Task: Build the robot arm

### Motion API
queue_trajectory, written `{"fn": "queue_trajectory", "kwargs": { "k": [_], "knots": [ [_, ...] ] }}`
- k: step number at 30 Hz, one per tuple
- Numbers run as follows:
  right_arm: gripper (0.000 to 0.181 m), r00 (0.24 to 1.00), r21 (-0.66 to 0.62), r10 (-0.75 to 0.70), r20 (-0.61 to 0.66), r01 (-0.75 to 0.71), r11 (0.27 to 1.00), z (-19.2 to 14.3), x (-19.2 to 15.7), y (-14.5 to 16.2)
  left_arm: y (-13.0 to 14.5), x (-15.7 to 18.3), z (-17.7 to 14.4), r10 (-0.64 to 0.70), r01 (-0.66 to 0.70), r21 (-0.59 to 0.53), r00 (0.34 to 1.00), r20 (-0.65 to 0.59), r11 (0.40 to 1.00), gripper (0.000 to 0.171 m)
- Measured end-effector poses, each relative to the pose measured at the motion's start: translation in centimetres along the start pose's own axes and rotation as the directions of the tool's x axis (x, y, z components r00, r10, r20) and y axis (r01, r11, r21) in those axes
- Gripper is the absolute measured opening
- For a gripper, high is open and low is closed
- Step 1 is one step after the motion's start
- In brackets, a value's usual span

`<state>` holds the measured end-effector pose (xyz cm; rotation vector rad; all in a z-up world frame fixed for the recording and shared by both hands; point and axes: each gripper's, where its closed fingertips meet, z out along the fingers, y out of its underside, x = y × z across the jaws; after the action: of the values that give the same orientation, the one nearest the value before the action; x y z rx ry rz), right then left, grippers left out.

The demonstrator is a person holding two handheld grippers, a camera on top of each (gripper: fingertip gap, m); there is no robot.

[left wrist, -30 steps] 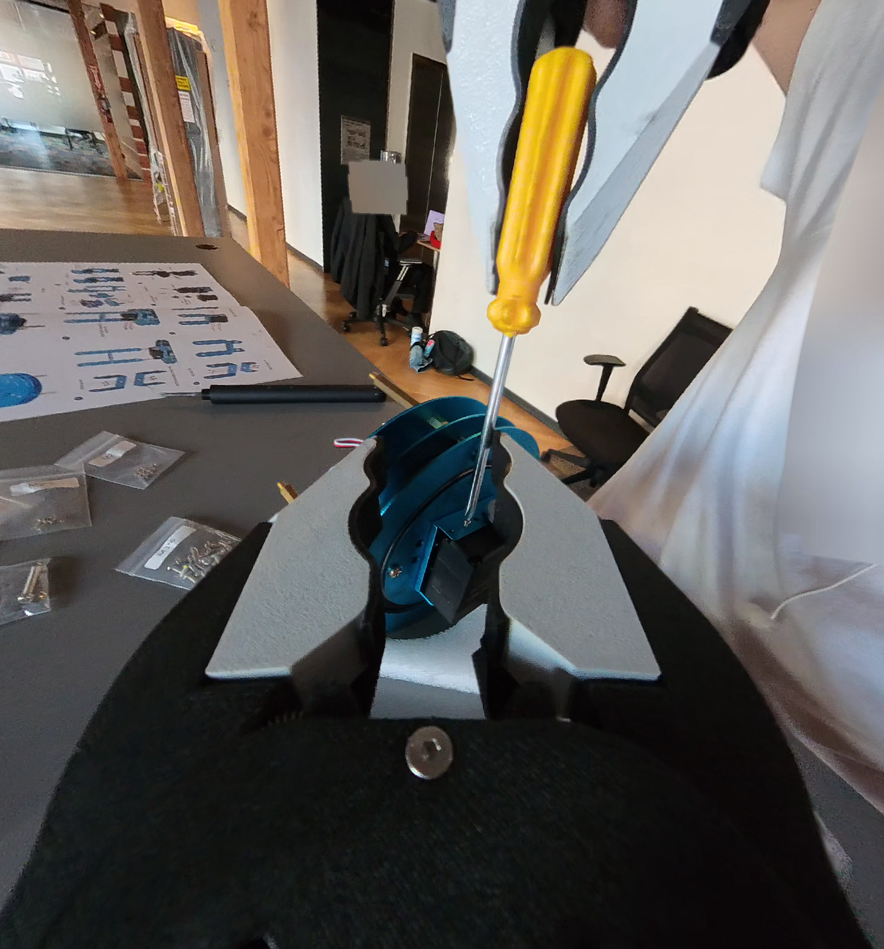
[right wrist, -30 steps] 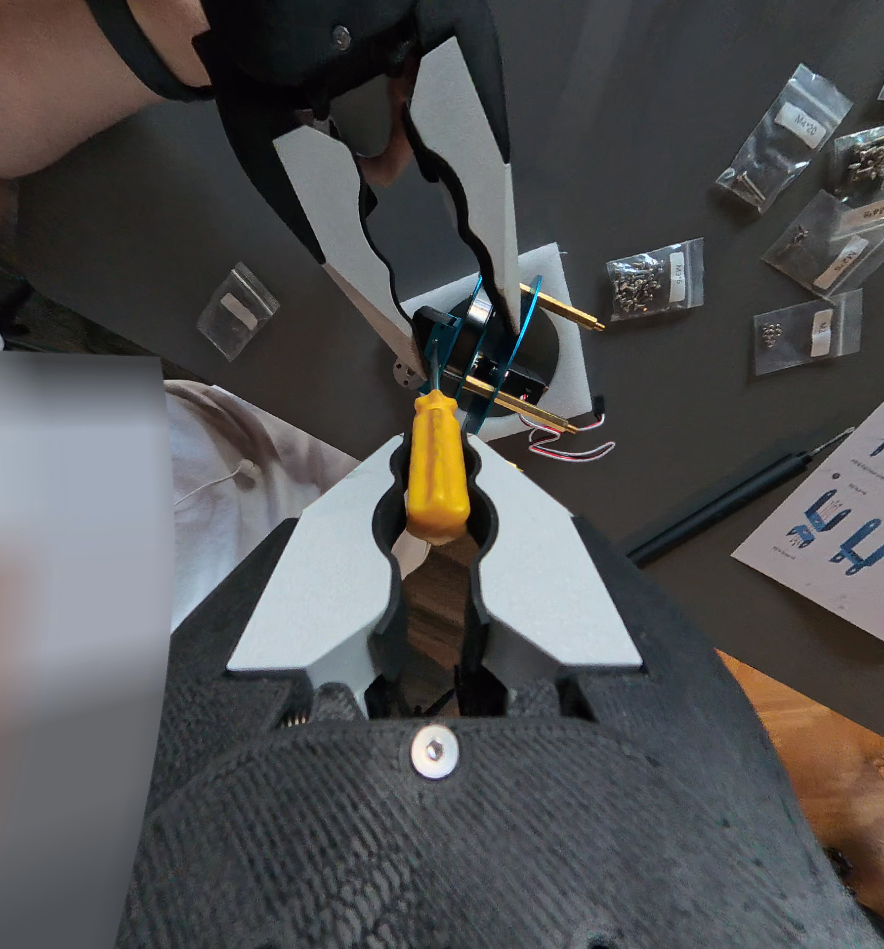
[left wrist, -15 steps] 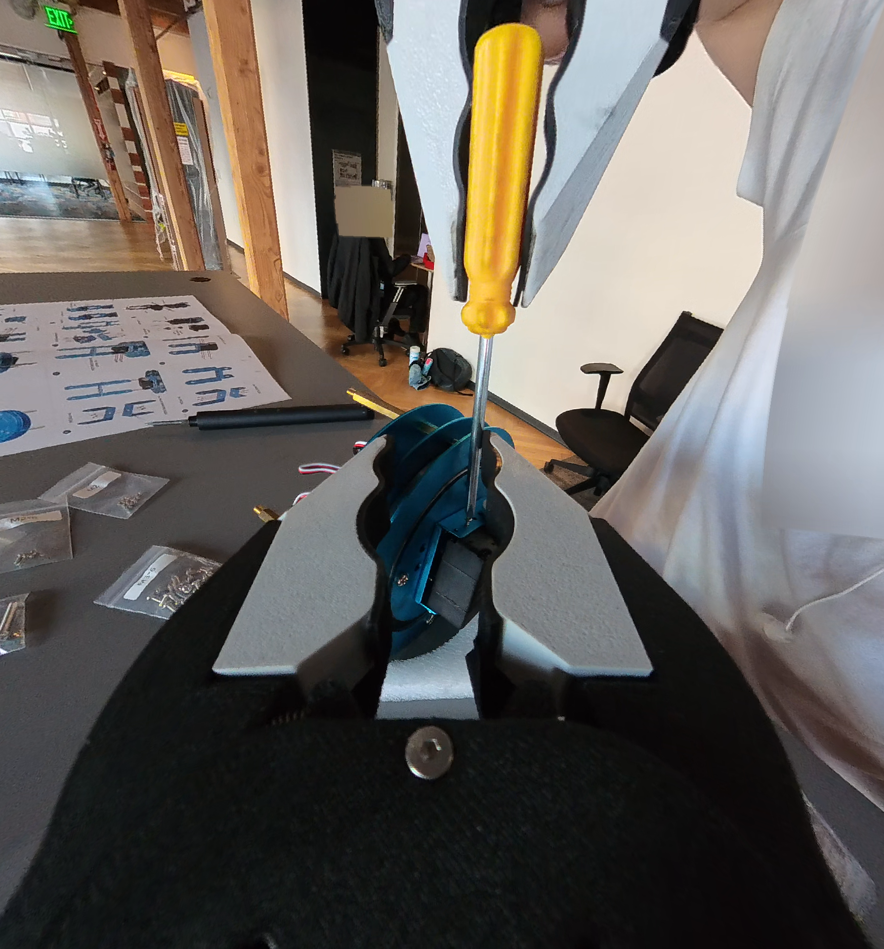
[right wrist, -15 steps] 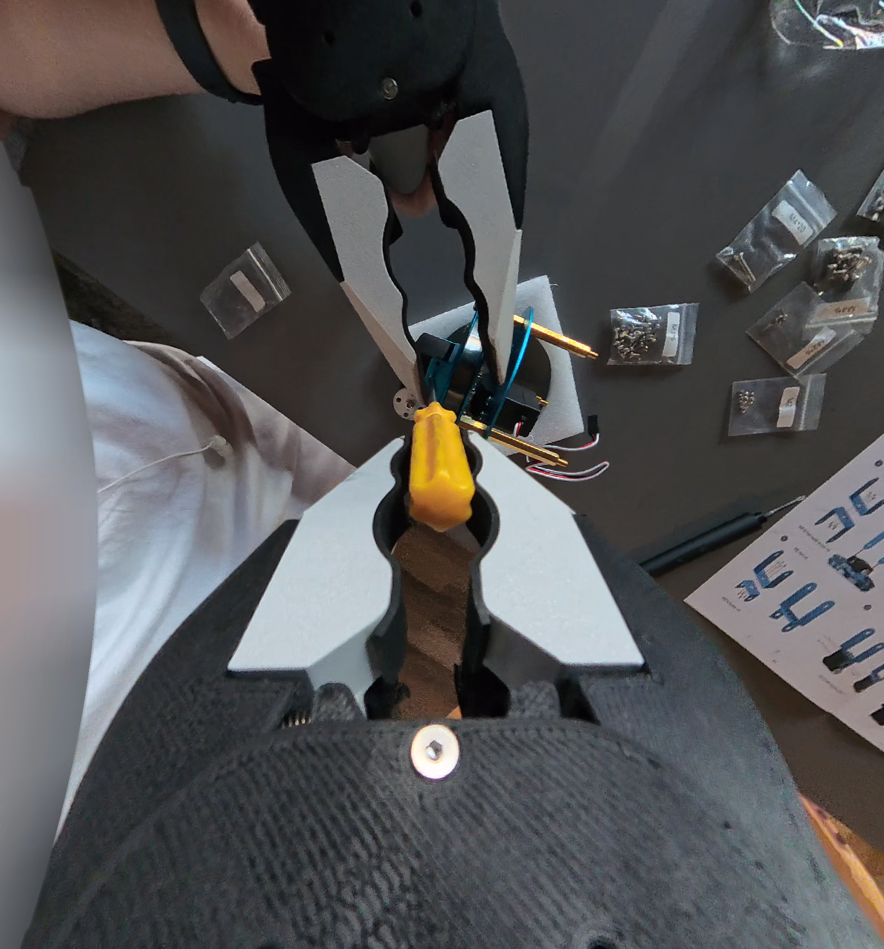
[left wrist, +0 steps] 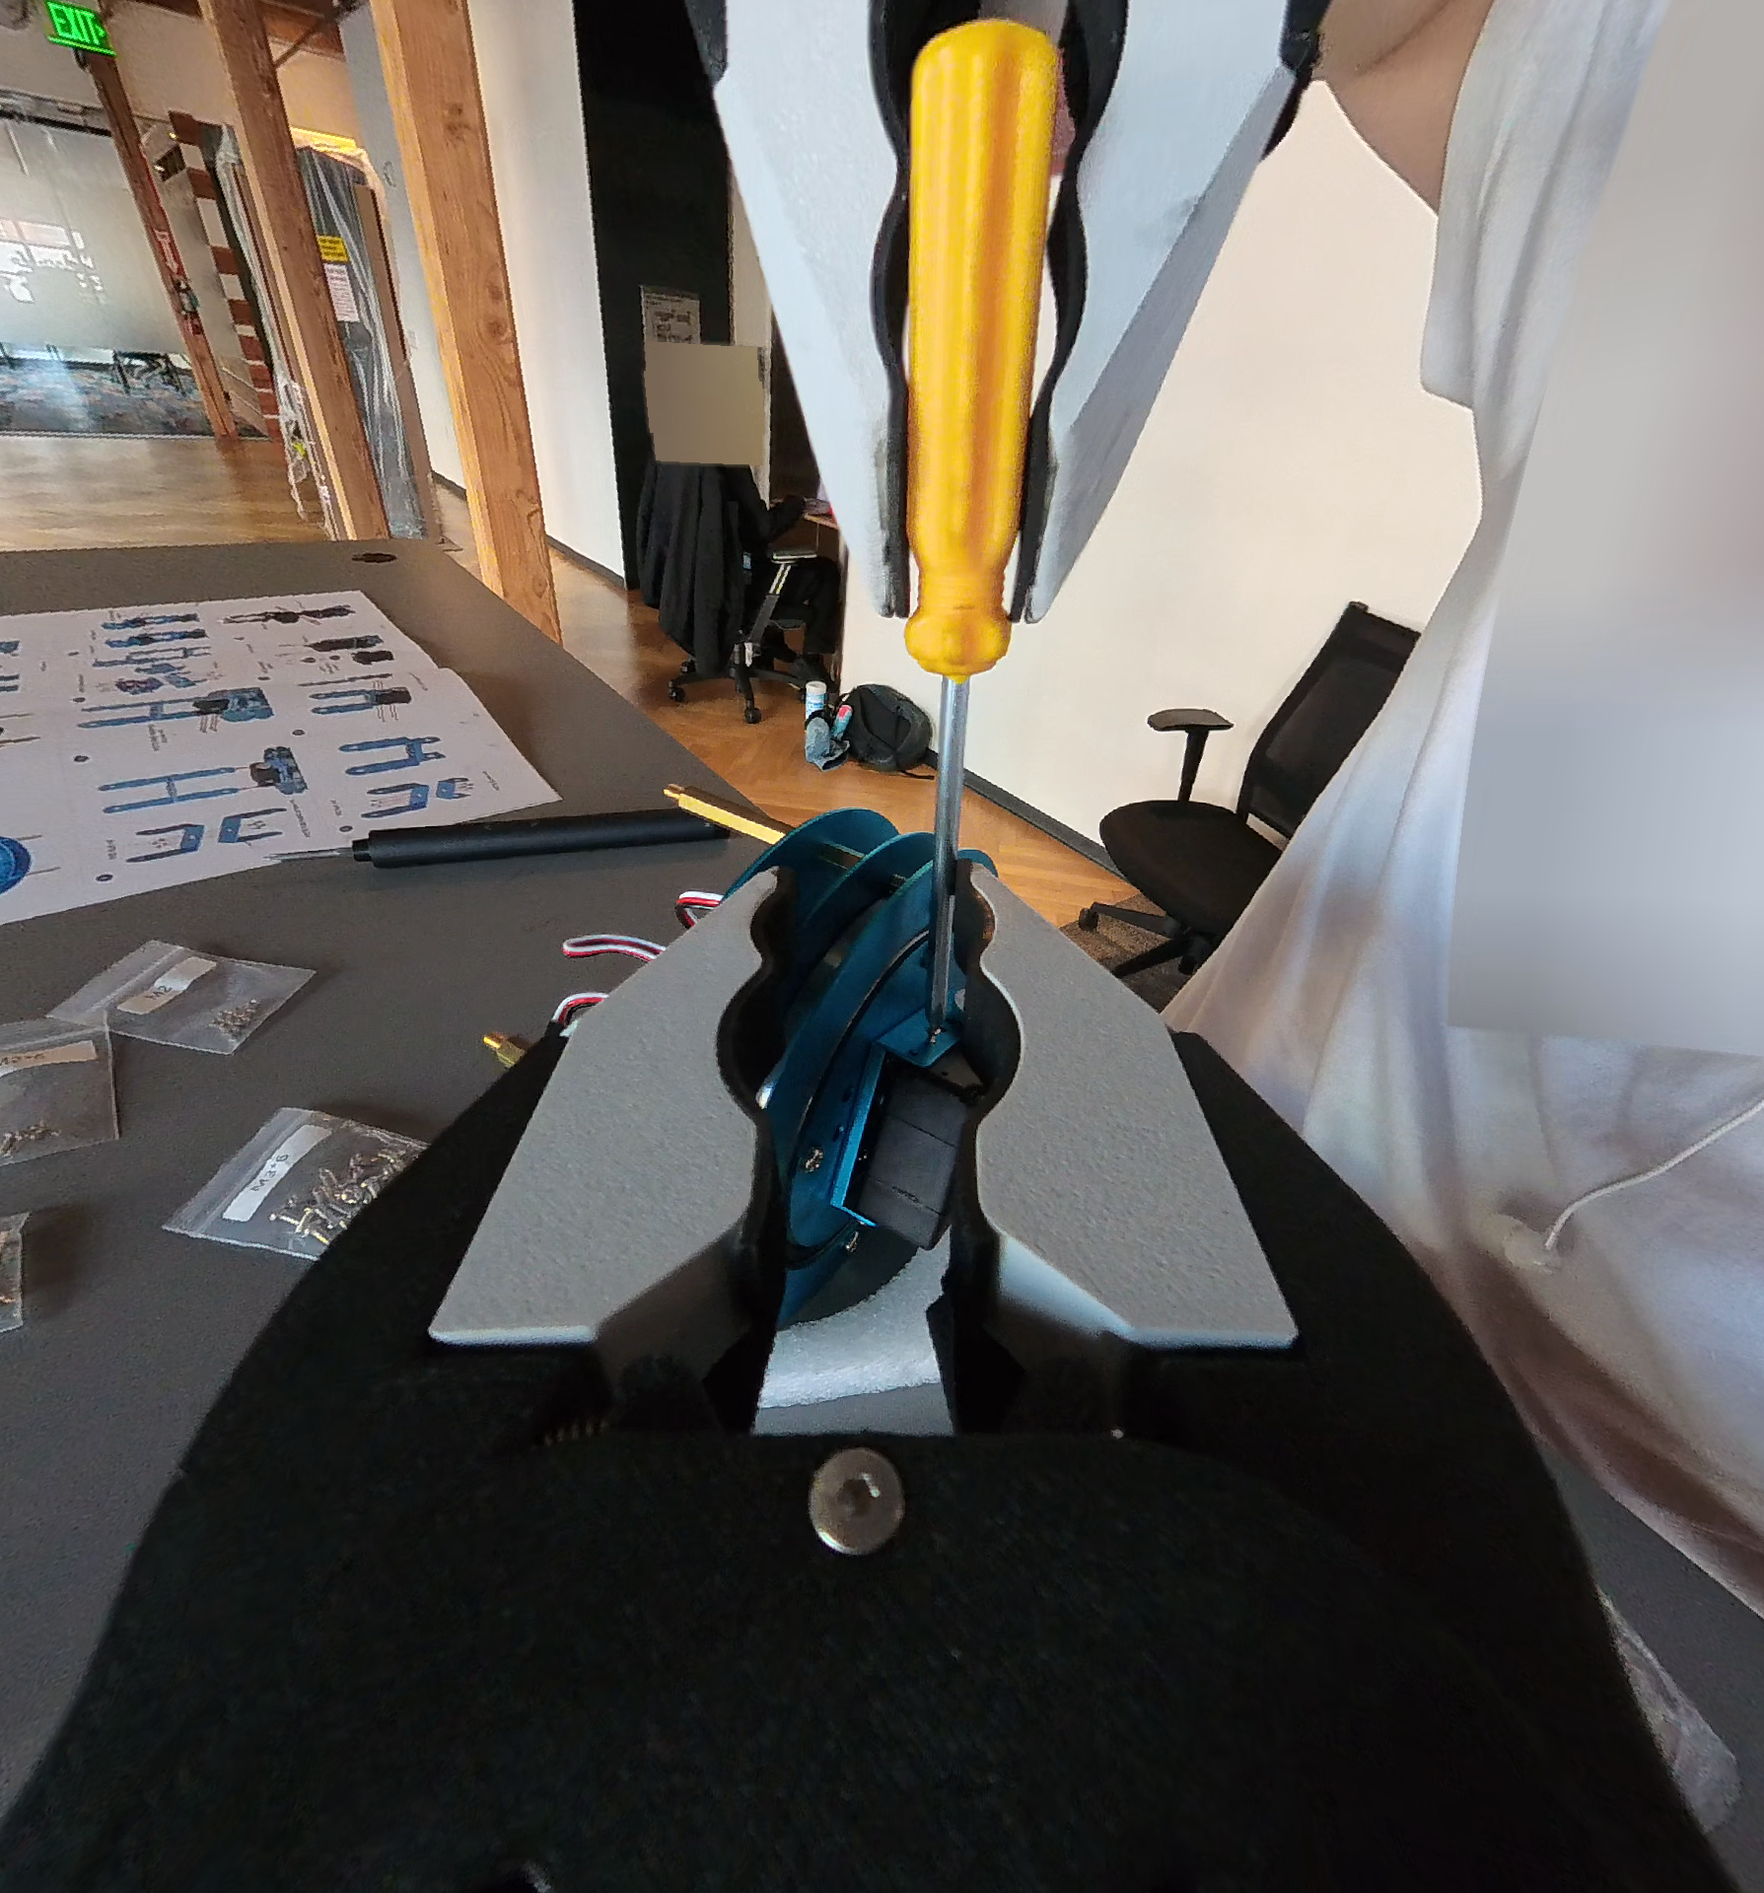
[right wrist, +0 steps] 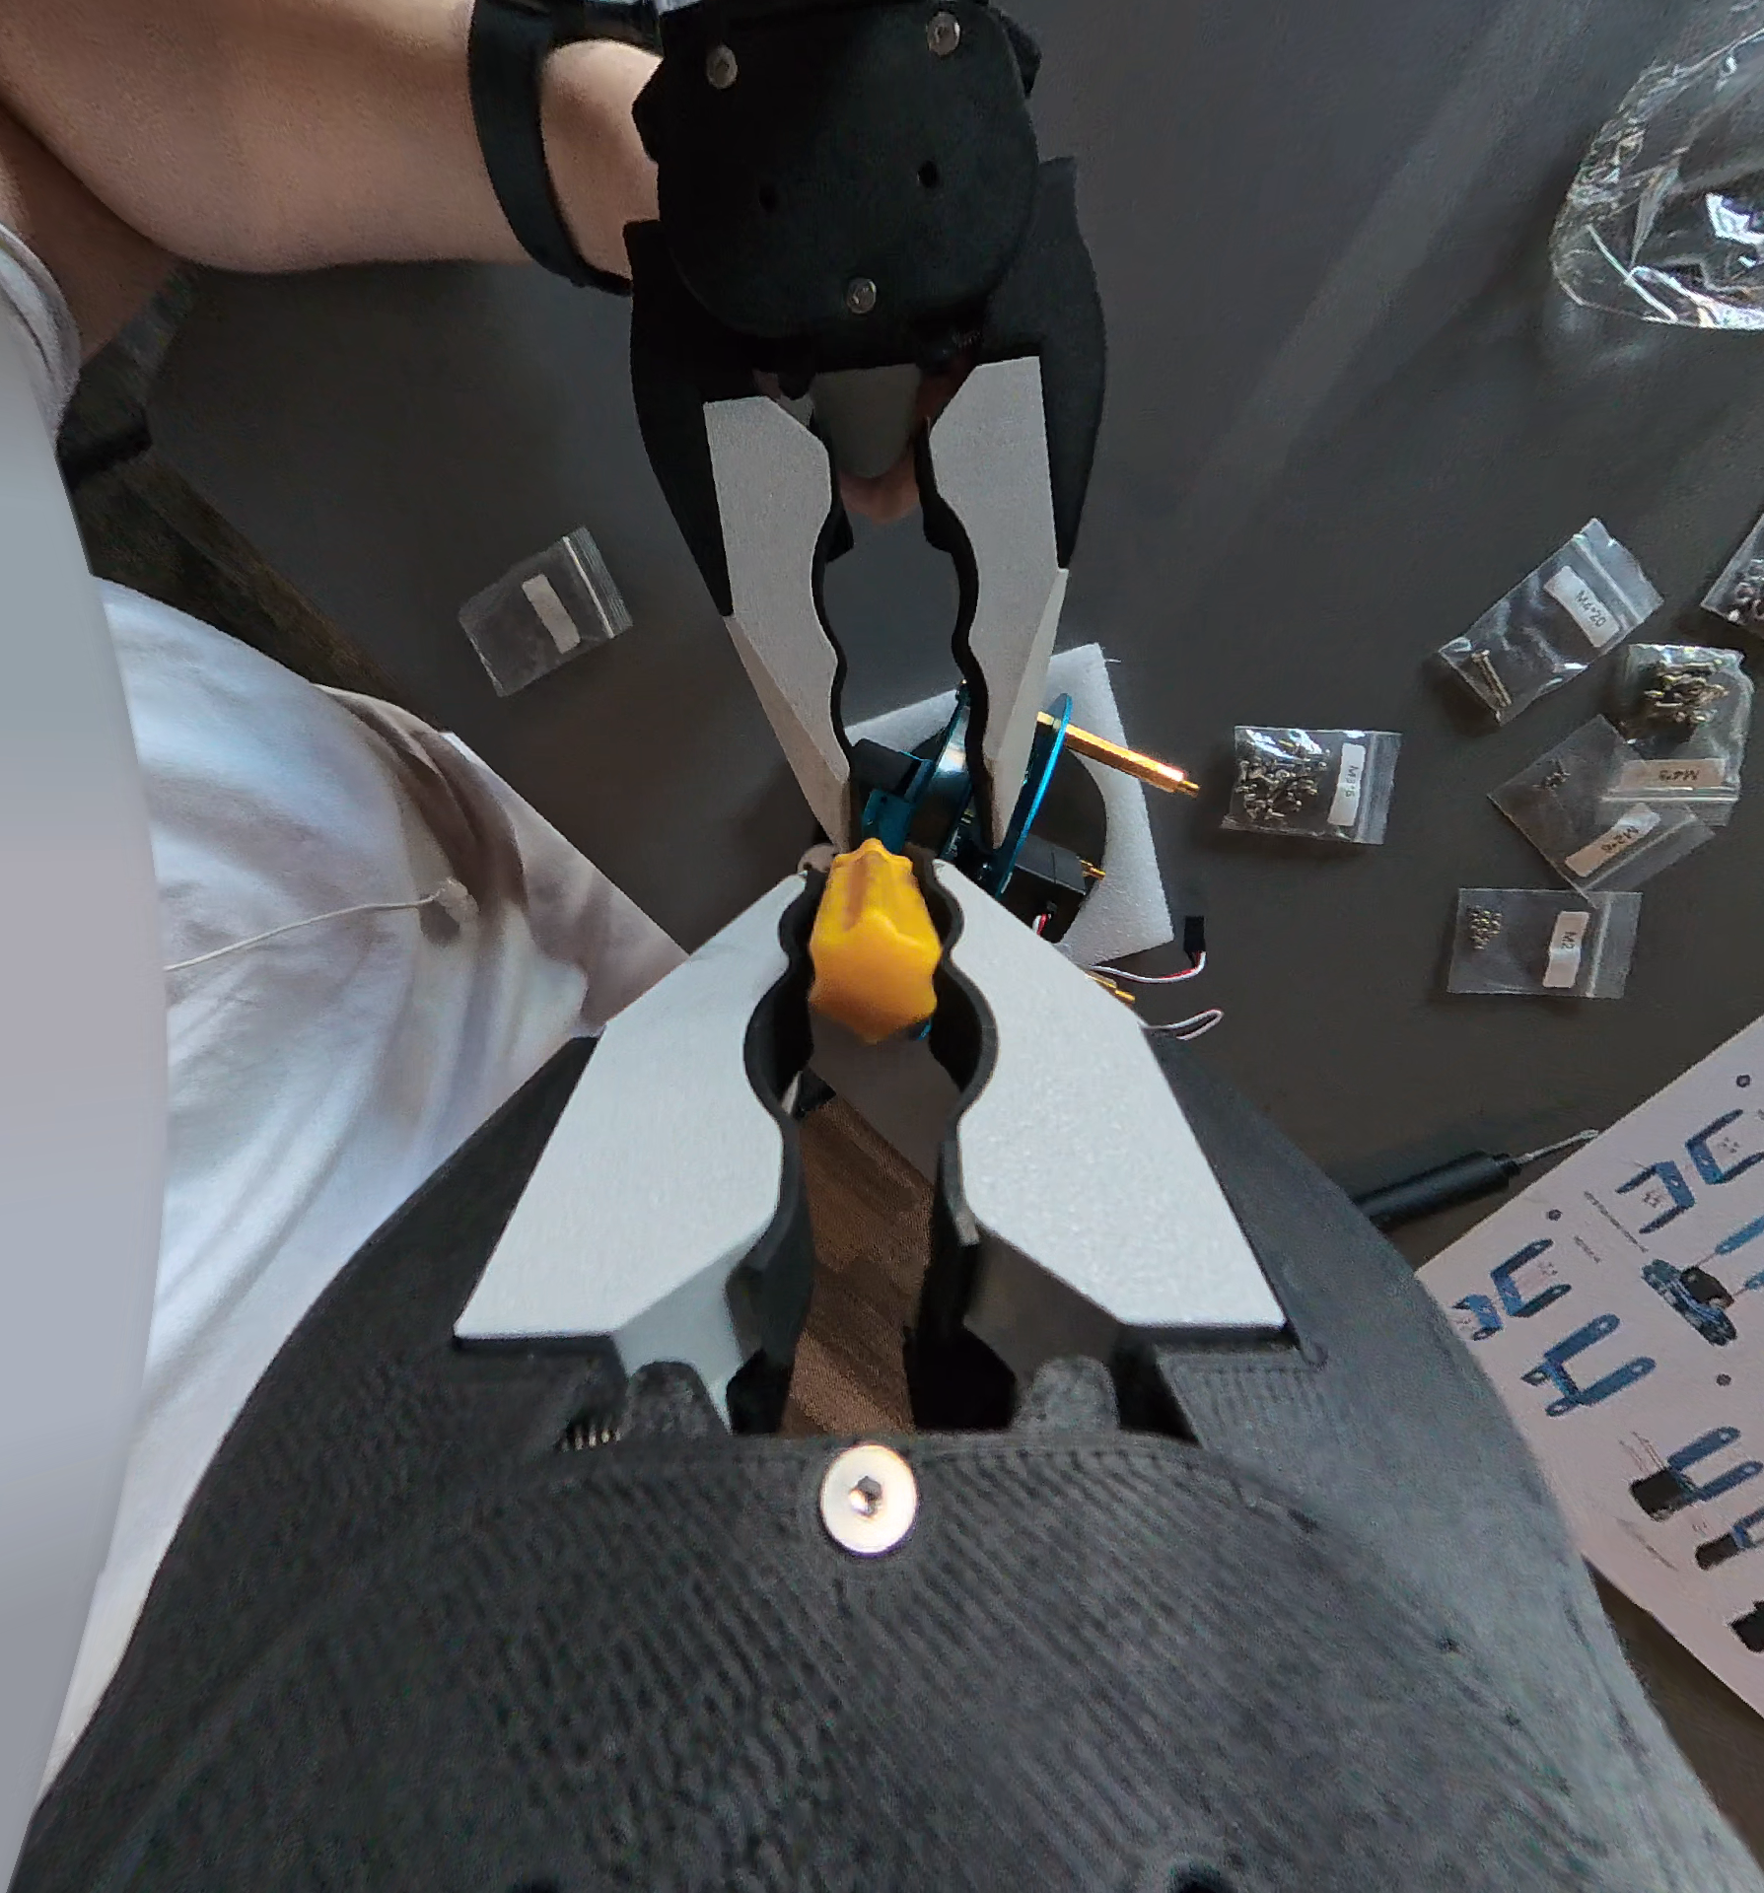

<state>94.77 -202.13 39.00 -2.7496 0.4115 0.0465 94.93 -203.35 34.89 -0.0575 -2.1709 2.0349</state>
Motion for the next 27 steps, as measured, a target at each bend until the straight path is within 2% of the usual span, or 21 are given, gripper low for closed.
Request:
{"fn": "queue_trajectory", "kwargs": {
  "k": [6, 13, 19, 21, 27],
  "knots": [
    [0.017, 0.994, 0.014, 0.109, -0.007, -0.109, 0.994, -0.1, 0.3, 0.4, -0.1, -0.1, -0.1, -0.010, 0.010, 0.010, 1.000, -0.001, 1.000, 0.027],
    [0.018, 0.991, 0.019, 0.129, -0.040, -0.129, 0.991, -0.1, 0.2, 0.6, -0.2, 0.3, -0.1, -0.013, 0.013, -0.006, 1.000, -0.022, 1.000, 0.034],
    [0.018, 0.989, 0.019, 0.134, -0.057, -0.133, 0.991, 0.0, 0.2, 0.7, -2.5, 1.2, -0.4, 0.048, -0.048, 0.019, 0.999, 0.003, 0.999, 0.038],
    [0.018, 0.990, 0.026, 0.126, -0.063, -0.125, 0.992, 0.1, 0.3, 0.6, -2.1, 0.7, -0.5, 0.060, -0.059, -0.033, 0.998, 0.035, 0.998, 0.035],
    [0.018, 0.991, 0.024, 0.113, -0.065, -0.112, 0.993, 0.5, 0.8, -0.2, -0.9, -0.3, -0.7, -0.001, 0.002, -0.028, 1.000, 0.030, 1.000, 0.032]
  ]
}}
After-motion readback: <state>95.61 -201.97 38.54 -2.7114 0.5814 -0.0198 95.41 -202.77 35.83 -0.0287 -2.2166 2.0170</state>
